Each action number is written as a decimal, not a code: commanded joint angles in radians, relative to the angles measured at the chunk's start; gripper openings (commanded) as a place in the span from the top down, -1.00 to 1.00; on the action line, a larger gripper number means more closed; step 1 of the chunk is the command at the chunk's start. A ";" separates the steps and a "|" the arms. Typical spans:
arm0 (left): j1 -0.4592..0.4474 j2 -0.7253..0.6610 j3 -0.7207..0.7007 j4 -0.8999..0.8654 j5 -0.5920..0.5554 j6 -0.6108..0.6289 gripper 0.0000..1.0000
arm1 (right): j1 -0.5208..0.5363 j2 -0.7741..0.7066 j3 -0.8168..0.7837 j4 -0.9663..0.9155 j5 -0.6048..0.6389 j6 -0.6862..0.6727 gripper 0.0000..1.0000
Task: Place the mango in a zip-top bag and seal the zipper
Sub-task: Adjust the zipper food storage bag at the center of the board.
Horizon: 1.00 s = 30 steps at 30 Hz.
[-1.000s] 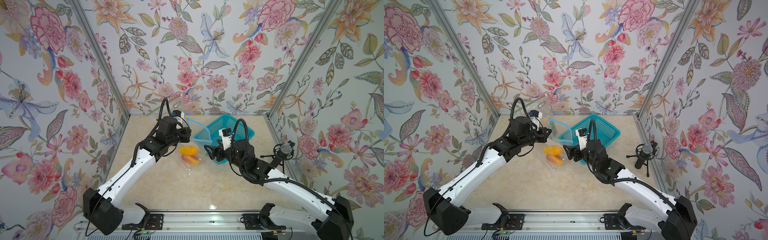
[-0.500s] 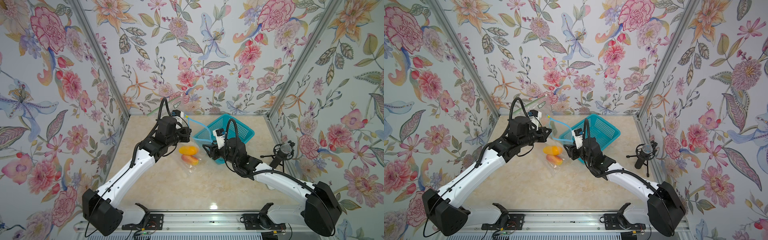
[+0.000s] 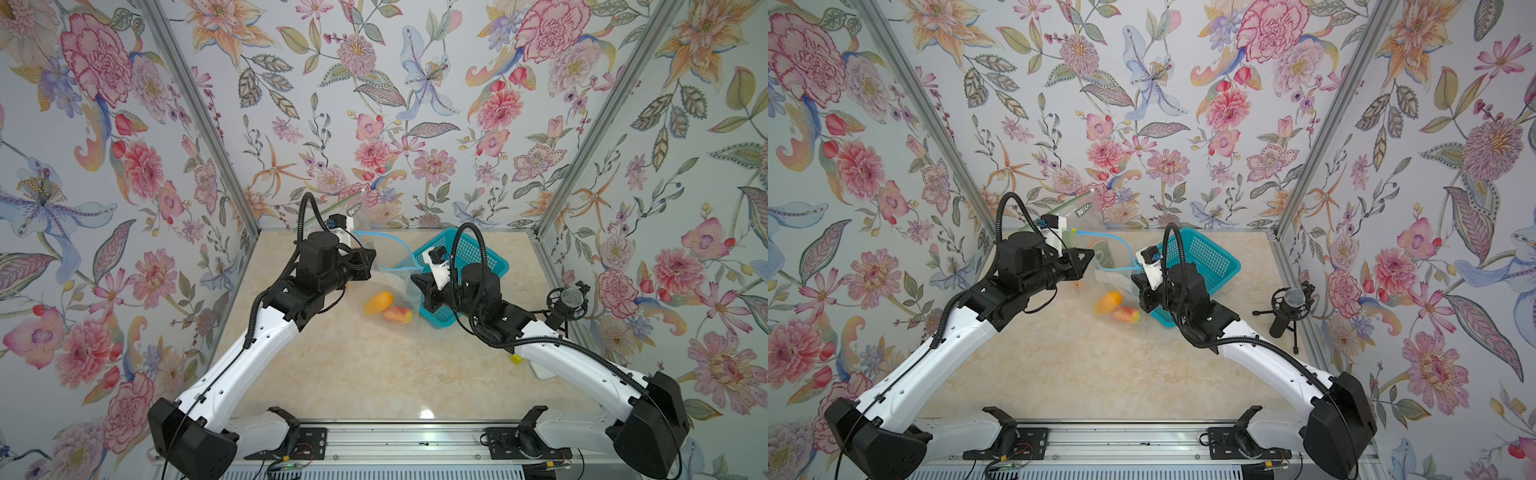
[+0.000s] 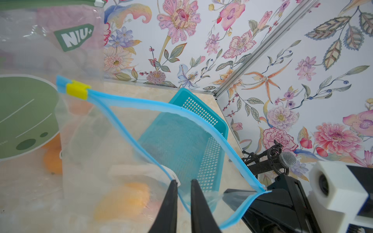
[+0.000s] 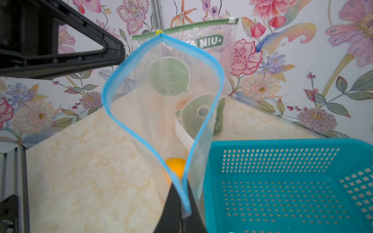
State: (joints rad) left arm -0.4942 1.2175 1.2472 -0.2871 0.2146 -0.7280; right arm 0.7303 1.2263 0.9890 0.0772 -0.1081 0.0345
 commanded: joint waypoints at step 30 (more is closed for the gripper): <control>0.157 -0.213 -0.811 1.118 0.179 0.311 -0.98 | -0.198 -0.335 -0.131 -0.281 -0.249 -0.277 1.00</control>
State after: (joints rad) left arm -0.3786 0.9543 0.4561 0.5789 0.2989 -0.4782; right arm 0.5385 0.8799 0.8303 -0.1841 -0.3168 -0.1883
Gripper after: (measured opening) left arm 0.989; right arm 0.047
